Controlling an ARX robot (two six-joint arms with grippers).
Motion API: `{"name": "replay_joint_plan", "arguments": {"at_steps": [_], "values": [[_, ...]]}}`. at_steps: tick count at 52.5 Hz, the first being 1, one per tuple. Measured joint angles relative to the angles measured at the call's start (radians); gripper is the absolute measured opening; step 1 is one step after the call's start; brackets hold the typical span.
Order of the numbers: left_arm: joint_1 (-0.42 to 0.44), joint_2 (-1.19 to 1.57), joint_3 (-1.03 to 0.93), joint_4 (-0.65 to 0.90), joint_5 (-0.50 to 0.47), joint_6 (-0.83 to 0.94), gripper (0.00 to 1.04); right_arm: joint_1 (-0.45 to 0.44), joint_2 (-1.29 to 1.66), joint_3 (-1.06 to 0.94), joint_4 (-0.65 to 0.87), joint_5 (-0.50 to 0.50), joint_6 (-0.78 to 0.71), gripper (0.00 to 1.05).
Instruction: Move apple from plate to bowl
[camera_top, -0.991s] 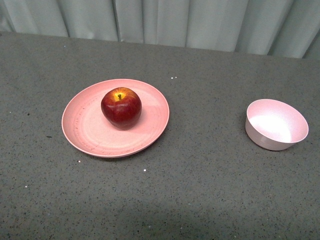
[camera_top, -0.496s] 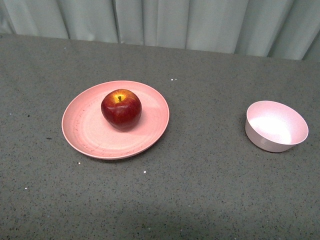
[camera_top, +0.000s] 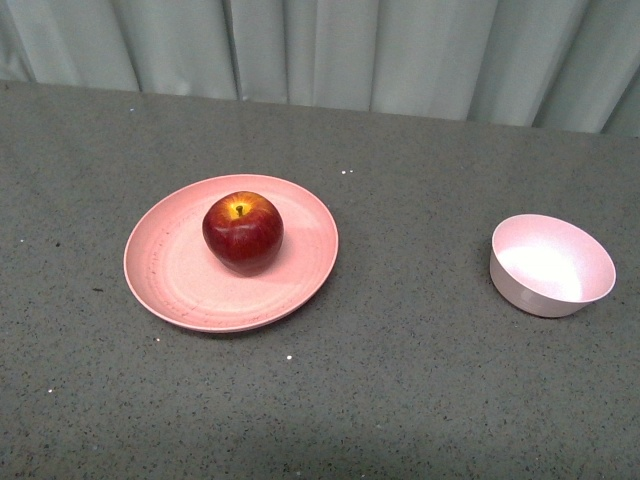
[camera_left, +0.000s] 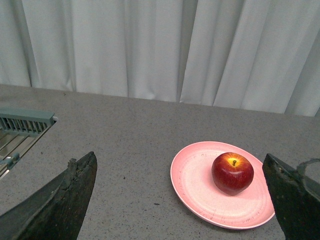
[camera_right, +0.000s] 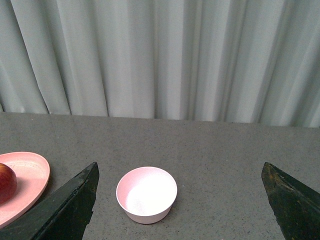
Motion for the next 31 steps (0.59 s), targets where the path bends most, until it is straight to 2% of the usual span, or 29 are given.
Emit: {"name": "replay_joint_plan", "arguments": {"at_steps": [27, 31], "values": [[0.0, 0.0, 0.0, 0.0, 0.0, 0.0, 0.98, 0.0, 0.001, 0.0, -0.001, -0.001, -0.002, 0.95], [0.0, 0.0, 0.0, 0.0, 0.0, 0.0, 0.98, -0.021, 0.045, 0.018, -0.054, -0.043, -0.055, 0.95]]}}
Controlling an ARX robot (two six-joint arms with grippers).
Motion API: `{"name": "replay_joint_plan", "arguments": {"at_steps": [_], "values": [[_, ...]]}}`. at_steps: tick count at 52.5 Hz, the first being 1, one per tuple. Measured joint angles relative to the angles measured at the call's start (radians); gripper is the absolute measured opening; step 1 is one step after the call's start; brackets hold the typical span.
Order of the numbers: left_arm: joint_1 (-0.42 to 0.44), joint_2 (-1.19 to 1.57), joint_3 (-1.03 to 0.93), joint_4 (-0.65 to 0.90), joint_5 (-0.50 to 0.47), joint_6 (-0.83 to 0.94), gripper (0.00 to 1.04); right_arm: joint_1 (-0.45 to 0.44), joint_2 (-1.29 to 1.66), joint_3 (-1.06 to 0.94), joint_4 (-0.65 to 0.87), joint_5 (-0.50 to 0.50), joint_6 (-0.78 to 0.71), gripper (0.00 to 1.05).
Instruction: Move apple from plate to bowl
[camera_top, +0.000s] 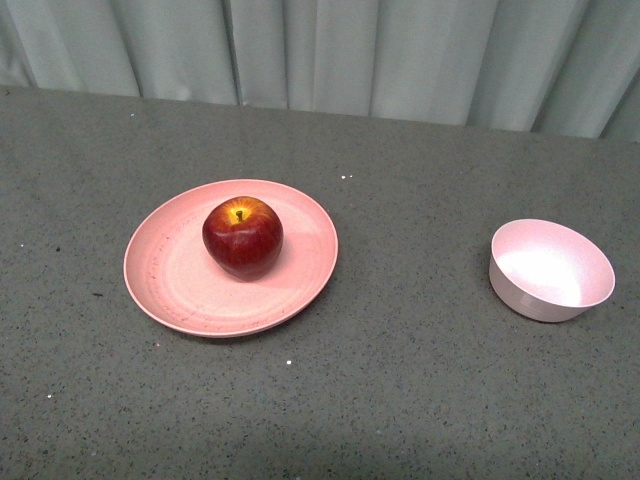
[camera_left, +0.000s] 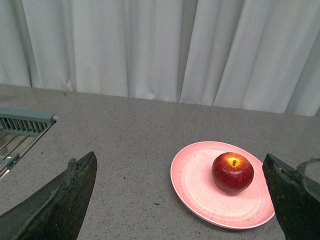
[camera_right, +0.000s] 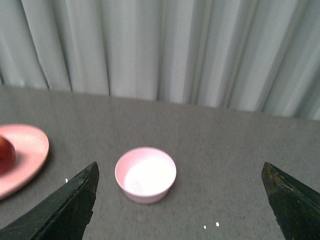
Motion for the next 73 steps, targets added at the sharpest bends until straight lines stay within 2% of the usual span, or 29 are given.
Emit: {"name": "replay_joint_plan", "arguments": {"at_steps": [8, 12, 18, 21, 36, 52, 73], "values": [[0.0, 0.0, 0.0, 0.0, 0.0, 0.0, 0.98, -0.012, 0.248, 0.025, 0.08, -0.021, -0.061, 0.95], [0.0, 0.0, 0.0, 0.0, 0.0, 0.0, 0.98, 0.005, 0.454, 0.062, 0.208, -0.043, -0.08, 0.95], [0.0, 0.0, 0.0, 0.0, 0.0, 0.0, 0.98, 0.028, 0.724, 0.153, 0.268, -0.064, -0.117, 0.95], [0.0, 0.0, 0.0, 0.0, 0.0, 0.0, 0.98, 0.039, 0.973, 0.232, 0.325, -0.089, -0.158, 0.95], [0.0, -0.001, 0.0, 0.0, 0.0, 0.0, 0.98, 0.067, 1.6, 0.535, 0.332, -0.091, -0.232, 0.95], [0.0, -0.001, 0.0, 0.0, 0.0, 0.0, 0.98, 0.115, 1.861, 0.776, 0.24, -0.082, -0.26, 0.95], [0.0, -0.001, 0.0, 0.0, 0.0, 0.0, 0.98, 0.163, 2.009, 0.917, 0.19, -0.087, -0.241, 0.95]]}}
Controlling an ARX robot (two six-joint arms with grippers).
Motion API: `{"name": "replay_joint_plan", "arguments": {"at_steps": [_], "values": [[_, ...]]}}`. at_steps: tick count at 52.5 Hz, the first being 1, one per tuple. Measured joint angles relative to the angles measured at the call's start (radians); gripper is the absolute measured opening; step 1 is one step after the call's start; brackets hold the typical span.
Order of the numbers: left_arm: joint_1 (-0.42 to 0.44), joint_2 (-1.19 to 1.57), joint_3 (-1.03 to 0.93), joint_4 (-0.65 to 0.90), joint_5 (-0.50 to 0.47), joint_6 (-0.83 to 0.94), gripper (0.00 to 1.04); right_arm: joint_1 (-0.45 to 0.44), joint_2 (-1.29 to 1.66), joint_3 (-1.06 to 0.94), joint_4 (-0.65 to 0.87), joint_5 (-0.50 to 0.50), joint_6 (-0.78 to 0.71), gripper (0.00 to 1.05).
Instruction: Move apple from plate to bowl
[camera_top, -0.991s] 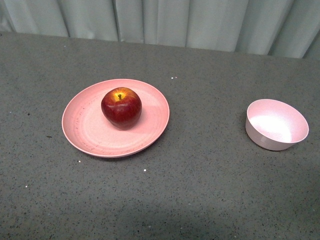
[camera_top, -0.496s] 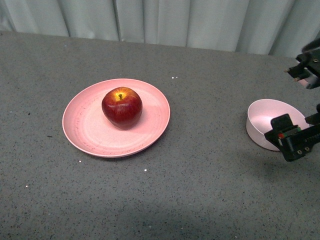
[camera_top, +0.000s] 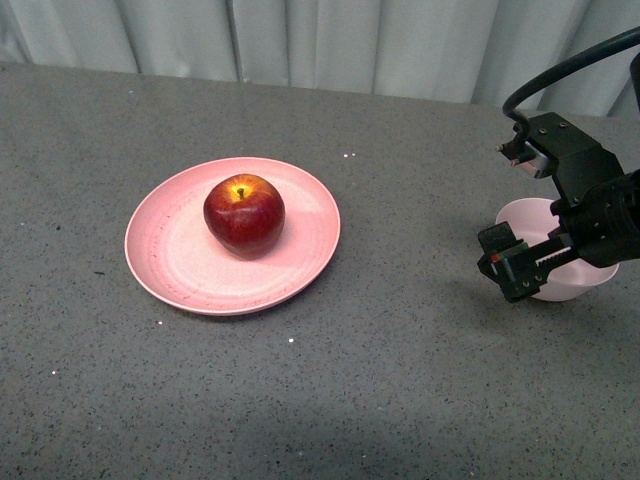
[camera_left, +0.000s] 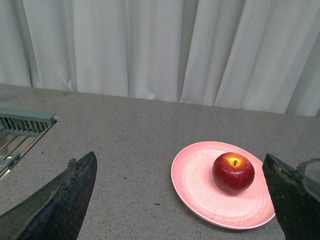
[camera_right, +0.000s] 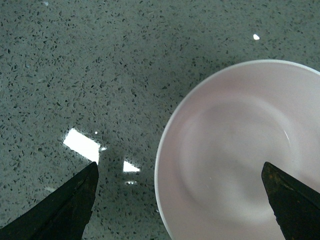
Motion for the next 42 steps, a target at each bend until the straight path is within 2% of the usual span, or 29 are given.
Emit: {"name": "replay_joint_plan", "arguments": {"at_steps": [4, 24, 28, 36, 42], "values": [[0.0, 0.0, 0.0, 0.0, 0.0, 0.0, 0.98, 0.006, 0.014, 0.015, -0.006, 0.007, 0.006, 0.92], [0.0, 0.0, 0.0, 0.0, 0.0, 0.0, 0.98, 0.011, 0.062, 0.056, -0.05, 0.026, 0.01, 0.43], [0.0, 0.0, 0.0, 0.0, 0.0, 0.0, 0.98, 0.01, 0.063, 0.062, -0.058, 0.022, 0.013, 0.27], [0.0, 0.0, 0.0, 0.0, 0.0, 0.0, 0.98, 0.011, 0.063, 0.066, -0.068, 0.026, 0.011, 0.02], [0.0, 0.0, 0.0, 0.0, 0.0, 0.0, 0.98, 0.014, 0.048, 0.074, -0.072, 0.021, 0.008, 0.01]]}}
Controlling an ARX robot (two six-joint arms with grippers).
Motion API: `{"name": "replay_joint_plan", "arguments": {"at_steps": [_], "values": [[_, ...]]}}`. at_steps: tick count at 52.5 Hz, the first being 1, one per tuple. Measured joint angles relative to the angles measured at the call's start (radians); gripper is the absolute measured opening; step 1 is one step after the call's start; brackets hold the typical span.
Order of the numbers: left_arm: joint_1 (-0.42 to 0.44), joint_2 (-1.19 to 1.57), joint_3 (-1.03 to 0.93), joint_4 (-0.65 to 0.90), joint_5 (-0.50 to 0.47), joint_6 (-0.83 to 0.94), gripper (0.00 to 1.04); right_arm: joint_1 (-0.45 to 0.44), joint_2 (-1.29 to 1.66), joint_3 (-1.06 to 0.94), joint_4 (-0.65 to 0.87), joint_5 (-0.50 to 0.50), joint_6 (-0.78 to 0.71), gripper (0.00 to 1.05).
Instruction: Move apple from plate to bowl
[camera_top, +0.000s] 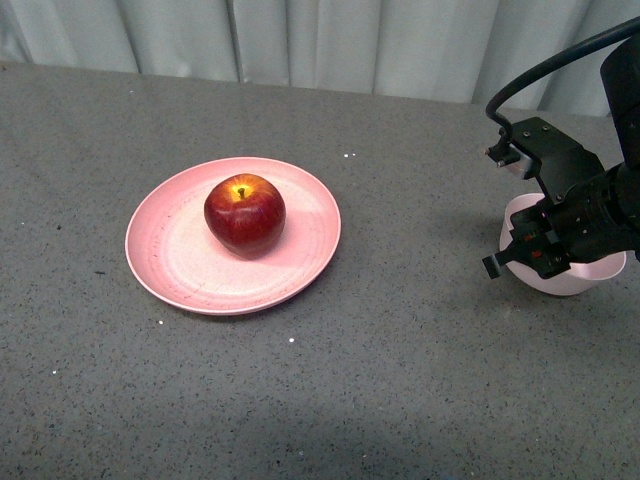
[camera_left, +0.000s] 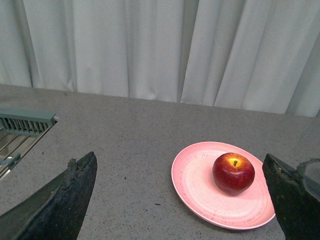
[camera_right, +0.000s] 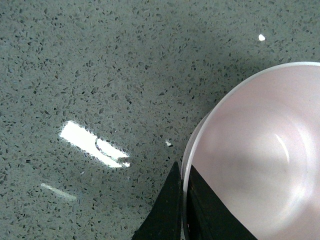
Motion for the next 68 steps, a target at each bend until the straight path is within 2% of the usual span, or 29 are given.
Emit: {"name": "replay_joint_plan", "arguments": {"at_steps": [12, 22, 31, 46, 57, 68], "values": [[0.0, 0.0, 0.0, 0.0, 0.0, 0.0, 0.98, 0.078, -0.06, 0.003, -0.027, -0.092, 0.052, 0.01], [0.0, 0.0, 0.0, 0.0, 0.0, 0.0, 0.98, 0.173, -0.058, 0.057, -0.047, -0.107, 0.096, 0.01], [0.0, 0.0, 0.0, 0.0, 0.0, 0.0, 0.98, 0.22, -0.031, 0.105, -0.052, -0.111, 0.122, 0.01], [0.0, 0.0, 0.0, 0.0, 0.0, 0.0, 0.98, 0.274, 0.034, 0.131, -0.051, -0.124, 0.159, 0.01], [0.0, 0.0, 0.0, 0.0, 0.0, 0.0, 0.98, 0.28, 0.05, 0.15, -0.034, -0.12, 0.164, 0.01], [0.0, 0.0, 0.0, 0.0, 0.0, 0.0, 0.98, 0.274, 0.052, 0.145, -0.013, -0.136, 0.169, 0.27]]}}
